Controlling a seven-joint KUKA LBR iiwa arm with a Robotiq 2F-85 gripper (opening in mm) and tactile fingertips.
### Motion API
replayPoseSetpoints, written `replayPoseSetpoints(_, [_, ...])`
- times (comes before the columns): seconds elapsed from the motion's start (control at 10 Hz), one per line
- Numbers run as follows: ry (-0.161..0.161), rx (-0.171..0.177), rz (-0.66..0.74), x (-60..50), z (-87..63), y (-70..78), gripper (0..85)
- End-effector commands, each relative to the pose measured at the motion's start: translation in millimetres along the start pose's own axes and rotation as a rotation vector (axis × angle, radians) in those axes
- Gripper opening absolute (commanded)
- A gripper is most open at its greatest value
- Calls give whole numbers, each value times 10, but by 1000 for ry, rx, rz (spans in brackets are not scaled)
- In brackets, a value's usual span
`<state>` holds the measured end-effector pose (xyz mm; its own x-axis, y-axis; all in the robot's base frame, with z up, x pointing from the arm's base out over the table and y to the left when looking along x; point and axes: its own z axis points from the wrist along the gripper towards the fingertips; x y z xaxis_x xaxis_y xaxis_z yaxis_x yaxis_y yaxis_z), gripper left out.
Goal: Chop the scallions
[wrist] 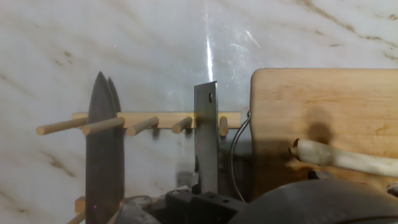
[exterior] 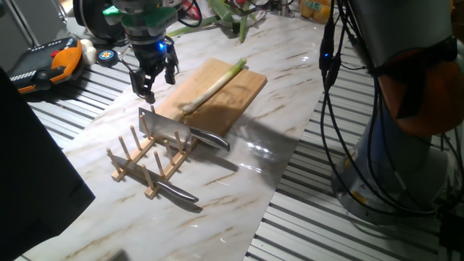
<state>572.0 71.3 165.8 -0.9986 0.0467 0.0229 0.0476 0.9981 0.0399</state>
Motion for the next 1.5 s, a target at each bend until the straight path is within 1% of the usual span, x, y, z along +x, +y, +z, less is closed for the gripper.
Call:
replayPoseSetpoints(0.0, [-5,6,-14,-10,-6,-25,850])
replayPoseSetpoints(0.3, [33,-11,-26,-6,-7,-18,850])
replayPoseSetpoints(0.5, [20,0,-15,-12,-2,-19,850])
replayPoseSetpoints(0.7, [11,-1,-7,-32,11,-10,850])
replayPoseSetpoints(0.8, [3,4,-8,-41,17,-11,850])
replayPoseSetpoints(0.9, [8,3,-8,-37,18,-19,850])
replayPoseSetpoints(1.0, [22,1,-10,-33,30,-5,850])
replayPoseSetpoints(1.1, [32,1,-10,-13,40,-2,850])
replayPoseSetpoints(1.2, [51,-24,4,23,49,0,850])
replayPoseSetpoints(1.3, [59,-32,11,45,67,33,850])
replayPoseSetpoints(1.4, [54,-32,19,85,107,61,850])
